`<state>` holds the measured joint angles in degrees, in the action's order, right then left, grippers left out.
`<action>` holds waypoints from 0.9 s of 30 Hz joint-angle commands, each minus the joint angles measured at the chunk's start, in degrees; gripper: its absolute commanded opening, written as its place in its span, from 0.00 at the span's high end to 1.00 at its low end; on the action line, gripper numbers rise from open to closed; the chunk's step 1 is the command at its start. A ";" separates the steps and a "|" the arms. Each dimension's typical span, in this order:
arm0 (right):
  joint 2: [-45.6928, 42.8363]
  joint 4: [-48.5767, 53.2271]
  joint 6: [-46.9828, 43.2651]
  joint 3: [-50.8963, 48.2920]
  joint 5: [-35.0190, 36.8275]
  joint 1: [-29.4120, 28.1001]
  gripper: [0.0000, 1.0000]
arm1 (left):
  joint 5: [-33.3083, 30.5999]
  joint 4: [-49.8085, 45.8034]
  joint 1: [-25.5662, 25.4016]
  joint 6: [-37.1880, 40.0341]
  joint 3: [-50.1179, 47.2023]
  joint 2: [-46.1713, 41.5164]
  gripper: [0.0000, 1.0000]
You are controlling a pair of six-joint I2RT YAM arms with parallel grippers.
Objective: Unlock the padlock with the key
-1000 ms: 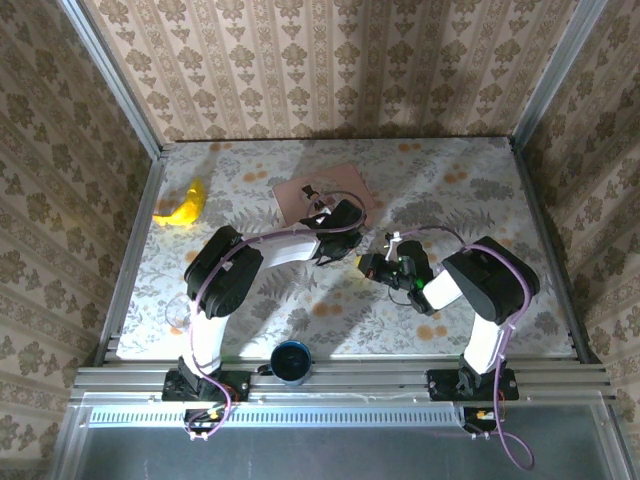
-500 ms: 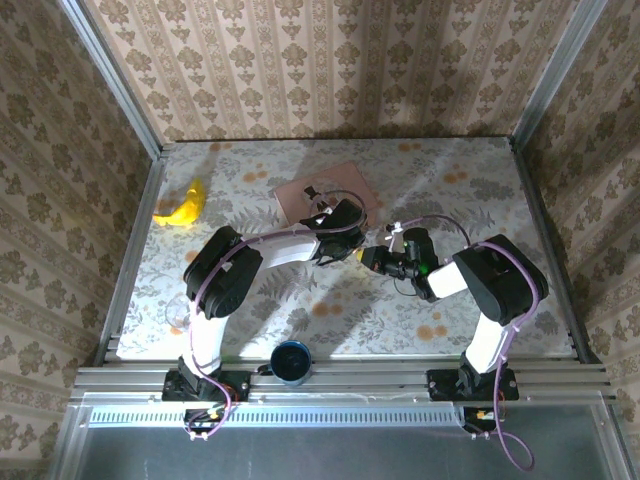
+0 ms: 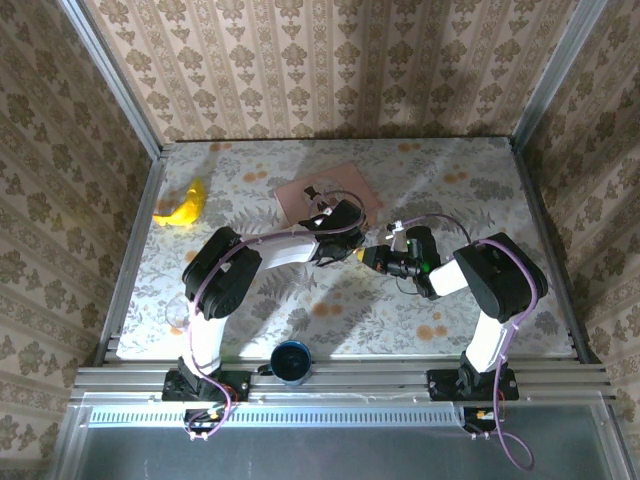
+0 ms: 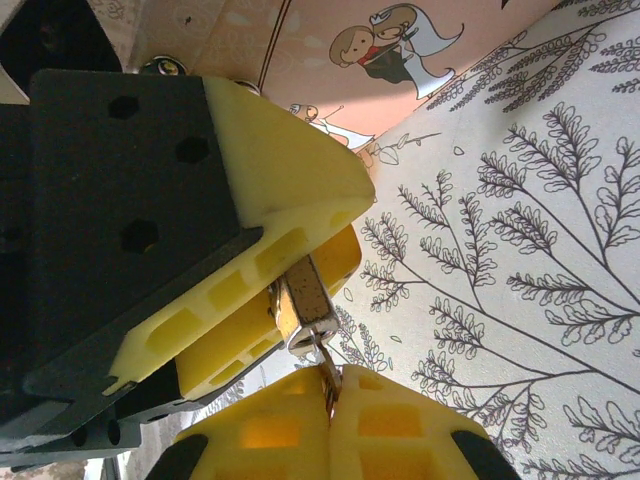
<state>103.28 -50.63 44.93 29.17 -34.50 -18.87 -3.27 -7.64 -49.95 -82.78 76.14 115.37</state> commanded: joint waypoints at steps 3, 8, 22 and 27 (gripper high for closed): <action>0.34 -7.98 -1.25 1.86 -3.17 0.99 1.00 | 8.17 -0.52 -1.96 -4.30 -1.69 0.64 1.00; 0.75 -8.33 -1.16 1.43 -3.46 1.64 1.00 | 8.10 -0.12 -1.79 -4.75 -2.22 0.28 1.00; 2.71 -11.21 0.60 1.24 -4.01 2.74 1.00 | 8.19 0.61 -1.71 -5.02 -2.57 -0.03 1.00; 2.77 -9.63 0.24 1.09 -2.71 2.83 1.00 | 8.37 0.69 -1.72 -5.00 -2.65 0.00 1.00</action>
<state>105.89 -54.28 45.36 29.17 -38.22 -16.64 -3.20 -6.04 -50.06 -83.00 75.33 115.13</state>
